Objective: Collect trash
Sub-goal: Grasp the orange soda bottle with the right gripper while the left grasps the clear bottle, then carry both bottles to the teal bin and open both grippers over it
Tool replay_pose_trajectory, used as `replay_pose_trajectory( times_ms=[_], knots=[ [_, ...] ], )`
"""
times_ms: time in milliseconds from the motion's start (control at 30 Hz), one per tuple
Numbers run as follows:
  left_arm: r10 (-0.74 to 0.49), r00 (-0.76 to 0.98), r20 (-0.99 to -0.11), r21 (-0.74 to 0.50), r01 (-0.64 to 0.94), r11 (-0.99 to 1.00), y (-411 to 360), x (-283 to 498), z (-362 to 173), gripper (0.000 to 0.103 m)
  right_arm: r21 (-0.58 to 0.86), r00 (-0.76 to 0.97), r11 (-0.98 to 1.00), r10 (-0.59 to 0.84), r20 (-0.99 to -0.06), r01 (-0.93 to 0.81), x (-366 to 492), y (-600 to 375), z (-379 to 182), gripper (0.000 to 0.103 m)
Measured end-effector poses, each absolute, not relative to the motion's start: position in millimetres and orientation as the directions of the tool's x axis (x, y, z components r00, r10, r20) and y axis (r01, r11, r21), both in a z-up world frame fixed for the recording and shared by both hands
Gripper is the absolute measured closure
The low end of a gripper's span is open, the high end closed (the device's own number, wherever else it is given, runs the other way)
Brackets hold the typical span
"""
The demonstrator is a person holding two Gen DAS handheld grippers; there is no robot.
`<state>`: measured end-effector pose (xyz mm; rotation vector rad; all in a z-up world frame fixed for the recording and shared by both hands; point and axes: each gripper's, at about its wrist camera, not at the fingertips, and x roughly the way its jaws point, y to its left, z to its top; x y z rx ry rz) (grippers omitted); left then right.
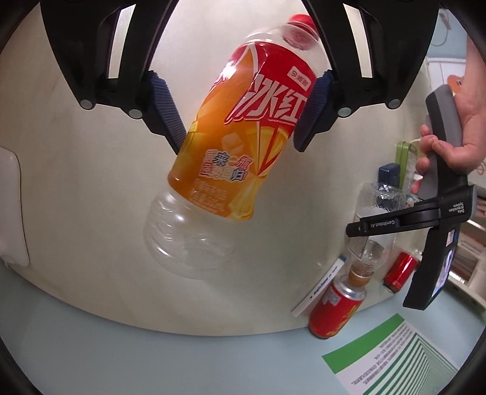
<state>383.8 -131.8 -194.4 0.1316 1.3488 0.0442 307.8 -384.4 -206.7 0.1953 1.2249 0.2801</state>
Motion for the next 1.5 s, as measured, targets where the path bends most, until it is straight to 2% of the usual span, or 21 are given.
replay_pose_trajectory(
  times_ms=[100,433,533,833,1200,1500],
  knots=[
    [0.096,0.235,-0.967,0.115,0.070,0.991,-125.0,376.2,-189.2,0.042,0.331,0.305,0.939,0.345,-0.888,-0.098,302.7,-387.4,-204.9,0.037],
    [0.048,0.312,-0.949,0.098,0.145,0.985,-112.3,340.2,-157.7,0.042,0.371,0.341,0.922,0.385,-0.858,-0.106,282.9,-387.2,-178.2,0.041],
    [0.037,0.340,-0.940,0.098,0.164,0.982,-101.8,343.0,-149.2,0.042,0.361,0.360,0.922,0.388,-0.848,-0.142,276.0,-381.3,-162.0,0.041],
    [0.028,0.449,-0.893,0.127,0.193,0.973,-82.9,286.2,-94.0,0.042,0.328,0.407,0.900,0.425,-0.809,-0.287,261.6,-349.1,-108.0,0.043],
    [0.105,0.508,-0.855,0.139,0.030,0.990,11.7,205.5,-45.2,0.042,0.301,0.404,0.779,0.563,-0.721,-0.549,247.5,-242.2,-31.9,0.043],
    [0.233,0.458,-0.858,0.145,-0.219,0.965,148.5,120.4,-50.8,0.042,0.281,0.240,0.577,0.664,-0.709,-0.767,226.8,-73.2,-11.6,0.043]
  ],
)
